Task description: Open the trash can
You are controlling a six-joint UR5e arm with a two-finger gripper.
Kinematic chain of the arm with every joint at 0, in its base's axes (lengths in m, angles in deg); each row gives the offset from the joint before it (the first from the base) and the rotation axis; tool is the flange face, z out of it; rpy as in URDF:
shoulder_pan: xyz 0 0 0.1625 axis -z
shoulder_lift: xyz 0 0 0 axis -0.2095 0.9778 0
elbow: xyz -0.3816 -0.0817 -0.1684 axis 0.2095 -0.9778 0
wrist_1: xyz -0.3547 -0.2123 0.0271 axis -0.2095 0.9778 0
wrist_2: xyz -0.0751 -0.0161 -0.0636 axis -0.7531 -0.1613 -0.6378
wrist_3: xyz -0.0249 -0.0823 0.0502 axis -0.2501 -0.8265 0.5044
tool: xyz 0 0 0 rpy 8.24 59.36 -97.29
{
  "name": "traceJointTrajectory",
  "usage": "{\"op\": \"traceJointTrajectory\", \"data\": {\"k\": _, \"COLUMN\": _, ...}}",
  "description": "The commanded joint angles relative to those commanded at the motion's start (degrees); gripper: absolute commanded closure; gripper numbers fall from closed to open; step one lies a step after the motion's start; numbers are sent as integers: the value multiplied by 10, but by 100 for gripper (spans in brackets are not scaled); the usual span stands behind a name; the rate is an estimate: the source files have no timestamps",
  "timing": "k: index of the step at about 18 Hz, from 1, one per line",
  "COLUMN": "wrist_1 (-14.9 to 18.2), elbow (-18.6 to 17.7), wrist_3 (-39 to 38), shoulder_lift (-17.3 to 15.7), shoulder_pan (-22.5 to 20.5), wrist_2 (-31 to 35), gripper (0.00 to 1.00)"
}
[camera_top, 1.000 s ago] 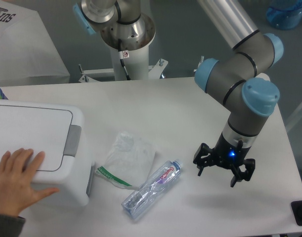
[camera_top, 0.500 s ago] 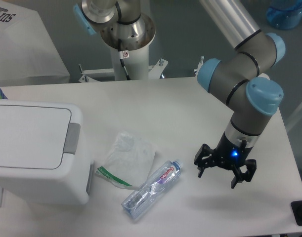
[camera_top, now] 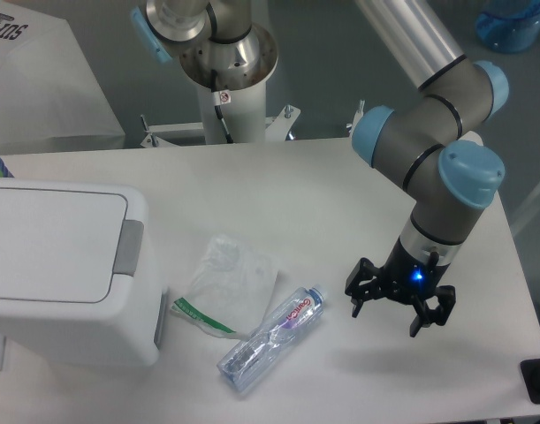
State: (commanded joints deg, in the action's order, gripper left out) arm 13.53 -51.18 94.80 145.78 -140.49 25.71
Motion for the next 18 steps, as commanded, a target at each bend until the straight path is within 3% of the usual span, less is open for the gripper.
{"op": "traceJointTrajectory", "data": {"k": 8, "wrist_1": -2, "elbow": 11, "wrist_3": -116, "shoulder_lift": -11, "shoulder_pan": 6, "wrist_2": -72, "gripper": 0}}
{"op": "traceJointTrajectory", "data": {"k": 12, "wrist_1": -2, "elbow": 10, "wrist_3": -191, "shoulder_lift": -48, "shoulder_pan": 19, "wrist_2": -152, "gripper": 0}}
{"op": "traceJointTrajectory", "data": {"k": 18, "wrist_1": -2, "elbow": -12, "wrist_3": -257, "shoulder_lift": -119, "shoulder_pan": 74, "wrist_2": -164, "gripper": 0}}
